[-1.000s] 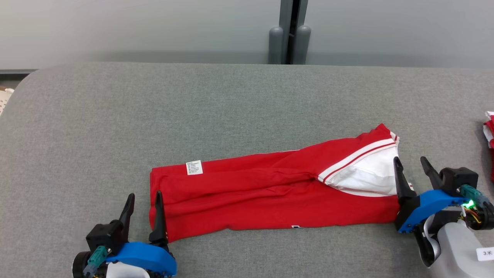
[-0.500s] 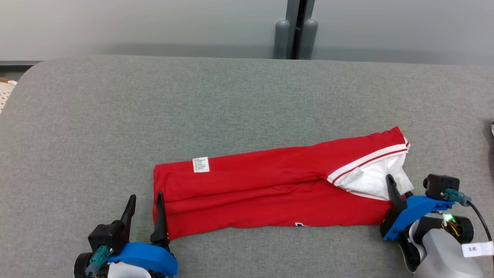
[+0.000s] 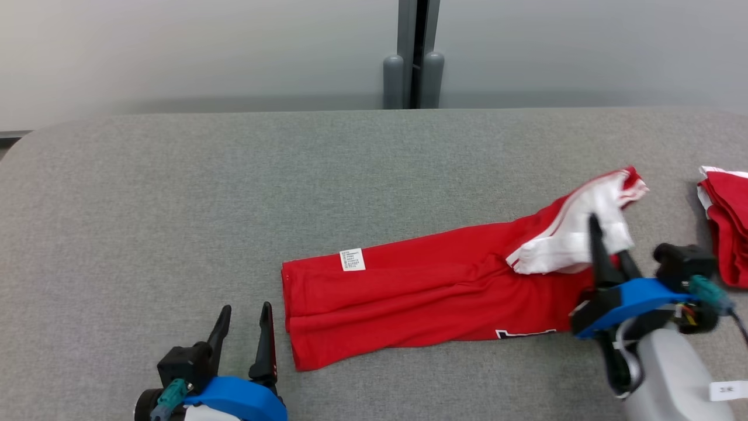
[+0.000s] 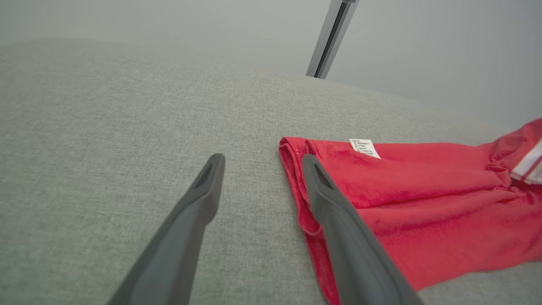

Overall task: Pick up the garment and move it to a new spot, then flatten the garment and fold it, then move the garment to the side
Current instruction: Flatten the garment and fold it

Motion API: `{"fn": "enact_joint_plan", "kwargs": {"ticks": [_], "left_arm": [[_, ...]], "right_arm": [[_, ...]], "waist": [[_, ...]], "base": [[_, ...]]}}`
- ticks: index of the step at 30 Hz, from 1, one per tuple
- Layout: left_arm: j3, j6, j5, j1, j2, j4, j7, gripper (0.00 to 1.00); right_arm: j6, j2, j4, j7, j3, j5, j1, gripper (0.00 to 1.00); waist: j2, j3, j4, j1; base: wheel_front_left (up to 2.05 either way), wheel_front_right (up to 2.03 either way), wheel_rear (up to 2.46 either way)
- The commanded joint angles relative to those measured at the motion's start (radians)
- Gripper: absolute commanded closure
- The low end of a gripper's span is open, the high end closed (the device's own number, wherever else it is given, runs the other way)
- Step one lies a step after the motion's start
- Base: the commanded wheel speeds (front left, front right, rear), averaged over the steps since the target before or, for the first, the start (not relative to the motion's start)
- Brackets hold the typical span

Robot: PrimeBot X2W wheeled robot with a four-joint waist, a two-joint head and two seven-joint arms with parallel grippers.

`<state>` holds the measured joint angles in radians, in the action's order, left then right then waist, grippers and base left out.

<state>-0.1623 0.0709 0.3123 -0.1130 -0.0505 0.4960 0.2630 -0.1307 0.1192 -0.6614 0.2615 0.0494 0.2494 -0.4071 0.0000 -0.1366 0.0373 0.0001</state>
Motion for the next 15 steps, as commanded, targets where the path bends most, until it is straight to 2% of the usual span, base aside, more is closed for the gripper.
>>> {"fn": "enact_joint_plan", "kwargs": {"ticks": [1,5,10,15], "left_arm": [[-0.009,0.0,0.004,0.009,-0.001,0.005,0.002,0.0],[-0.036,0.004,0.006,0.017,0.0,0.02,0.002,0.0],[-0.062,0.001,0.012,0.024,0.0,0.034,0.002,0.0],[-0.072,-0.002,0.018,0.028,0.0,0.042,0.002,0.0]], "right_arm": [[0.0,-0.018,0.051,0.004,-0.056,0.023,0.021,1.0],[0.0,-0.044,0.12,0.004,-0.218,0.087,0.039,1.0],[0.0,-0.059,0.116,0.004,-0.407,0.166,0.019,1.0],[0.0,-0.065,0.066,0.002,-0.509,0.201,-0.017,1.0]], "waist": [[0.0,0.006,-0.006,-0.0001],[0.0,0.014,-0.041,-0.0001],[0.0,0.024,-0.113,-0.0001],[0.0,0.027,-0.179,-0.0001]], "base": [[0.0,0.0,0.0],[0.0,0.0,0.0],[0.0,0.0,0.0],[0.0,0.0,0.0]]}}
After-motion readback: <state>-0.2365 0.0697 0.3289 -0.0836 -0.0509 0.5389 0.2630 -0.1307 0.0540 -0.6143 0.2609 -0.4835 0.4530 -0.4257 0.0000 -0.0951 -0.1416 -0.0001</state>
